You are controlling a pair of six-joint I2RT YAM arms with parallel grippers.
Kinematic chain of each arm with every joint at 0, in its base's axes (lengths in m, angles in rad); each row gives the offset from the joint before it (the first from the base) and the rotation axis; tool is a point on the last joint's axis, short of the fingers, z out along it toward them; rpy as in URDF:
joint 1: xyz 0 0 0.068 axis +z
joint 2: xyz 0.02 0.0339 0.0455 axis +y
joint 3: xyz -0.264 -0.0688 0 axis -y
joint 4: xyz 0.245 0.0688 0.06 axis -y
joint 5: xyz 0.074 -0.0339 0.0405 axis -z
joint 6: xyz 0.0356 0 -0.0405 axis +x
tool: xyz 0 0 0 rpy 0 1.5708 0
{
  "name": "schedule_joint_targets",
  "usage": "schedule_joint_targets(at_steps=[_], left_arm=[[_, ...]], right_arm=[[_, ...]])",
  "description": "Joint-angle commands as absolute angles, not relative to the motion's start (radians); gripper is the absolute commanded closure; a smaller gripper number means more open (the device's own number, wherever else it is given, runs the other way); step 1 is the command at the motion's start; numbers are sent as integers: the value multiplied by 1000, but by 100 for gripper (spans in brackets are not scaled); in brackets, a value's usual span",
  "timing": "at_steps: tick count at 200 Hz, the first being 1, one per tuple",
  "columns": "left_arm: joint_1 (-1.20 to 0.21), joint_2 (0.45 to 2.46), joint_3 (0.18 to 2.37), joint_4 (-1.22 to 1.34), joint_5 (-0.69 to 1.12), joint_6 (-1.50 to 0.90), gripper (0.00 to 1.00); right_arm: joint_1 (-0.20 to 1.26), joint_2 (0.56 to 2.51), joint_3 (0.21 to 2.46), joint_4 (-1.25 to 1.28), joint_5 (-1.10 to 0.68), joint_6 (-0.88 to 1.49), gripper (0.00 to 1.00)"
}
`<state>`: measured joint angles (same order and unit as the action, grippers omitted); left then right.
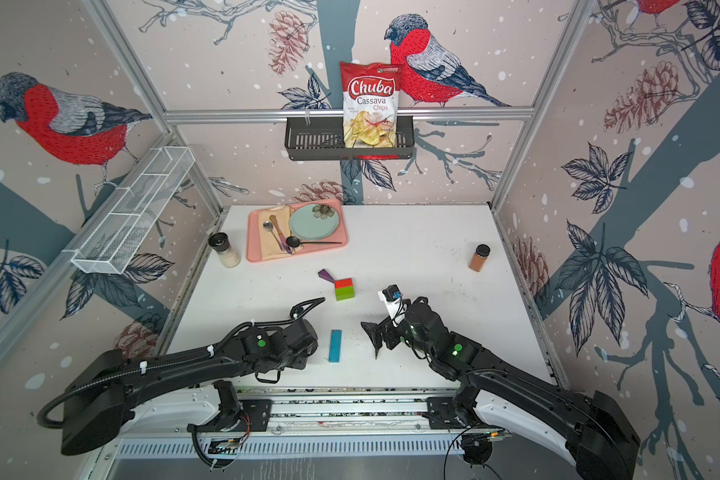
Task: Assemble a small pinwheel with building blocks
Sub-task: Pick up the building block from the center of the board.
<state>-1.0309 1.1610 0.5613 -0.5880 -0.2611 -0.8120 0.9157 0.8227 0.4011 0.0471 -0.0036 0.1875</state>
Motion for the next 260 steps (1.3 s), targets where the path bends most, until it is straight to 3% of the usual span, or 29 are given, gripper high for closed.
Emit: schedule_joint_targets(at_steps=[1,97,260], left_arm=[[-1032,1175,563,-553,-286,-798,49],[-1033,1270,597,-504,-285,-743,59],[-1032,1226,566,-541,-269,-747,62]], right_arm=[[917,821,410,66,-8,188,1],[914,828,413,67,-17,186,0],[914,839,416,66,-27,183,0]])
